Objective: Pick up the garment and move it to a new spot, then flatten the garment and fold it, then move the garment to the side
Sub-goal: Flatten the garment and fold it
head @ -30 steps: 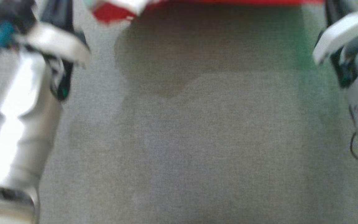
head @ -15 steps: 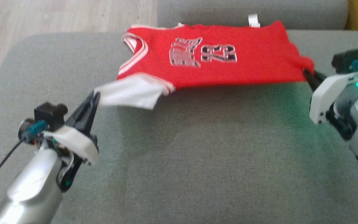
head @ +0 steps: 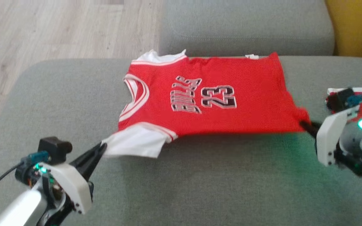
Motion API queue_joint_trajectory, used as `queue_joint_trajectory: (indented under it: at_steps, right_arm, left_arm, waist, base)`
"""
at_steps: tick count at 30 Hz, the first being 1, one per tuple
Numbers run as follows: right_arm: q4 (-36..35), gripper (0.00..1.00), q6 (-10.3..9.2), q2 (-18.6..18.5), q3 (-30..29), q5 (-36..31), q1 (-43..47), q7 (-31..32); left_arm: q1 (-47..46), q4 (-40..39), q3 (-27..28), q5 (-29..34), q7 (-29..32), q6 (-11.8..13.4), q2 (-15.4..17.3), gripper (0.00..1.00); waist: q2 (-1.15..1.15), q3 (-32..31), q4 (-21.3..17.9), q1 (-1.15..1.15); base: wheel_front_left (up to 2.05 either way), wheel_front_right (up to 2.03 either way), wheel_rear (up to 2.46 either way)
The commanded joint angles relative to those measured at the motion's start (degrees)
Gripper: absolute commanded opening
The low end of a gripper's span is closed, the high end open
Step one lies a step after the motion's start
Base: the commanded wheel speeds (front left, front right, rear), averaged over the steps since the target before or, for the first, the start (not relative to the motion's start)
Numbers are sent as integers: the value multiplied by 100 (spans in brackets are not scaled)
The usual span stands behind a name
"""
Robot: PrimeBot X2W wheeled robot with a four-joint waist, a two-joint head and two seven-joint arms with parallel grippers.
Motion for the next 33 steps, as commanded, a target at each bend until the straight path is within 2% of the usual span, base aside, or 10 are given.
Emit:
queue_joint_trajectory:
  at_steps: [1,8,14,26,33]
  right_arm:
    - [-262,0,-5,-271,42,254,147,155]
    - [-1104,0,-5,-812,202,1047,570,935]
    - [-1498,0,-5,-1040,87,1193,695,1081]
    - [-1385,0,-5,-774,-328,1070,366,1173]
    - [-1166,0,-5,-465,-555,949,-62,1306]
  left_arm:
    - [-170,-319,283,-82,128,71,364,0]
    - [309,-1207,258,-422,819,343,782,0]
    - [412,-1561,300,-468,908,493,889,0]
    - [-406,-1106,173,-194,1139,343,673,0]
    - [-1339,-316,9,194,1365,123,545,0]
  waist:
    - [0,-112,-21,0]
    - [0,-216,-42,0]
    - [0,-118,-65,0]
    - [0,521,-133,0]
    - [0,922,-214,0]
  base:
    - [0,0,0]
    - [0,0,0]
    - [0,0,0]
    - [0,0,0]
    - [0,0,0]
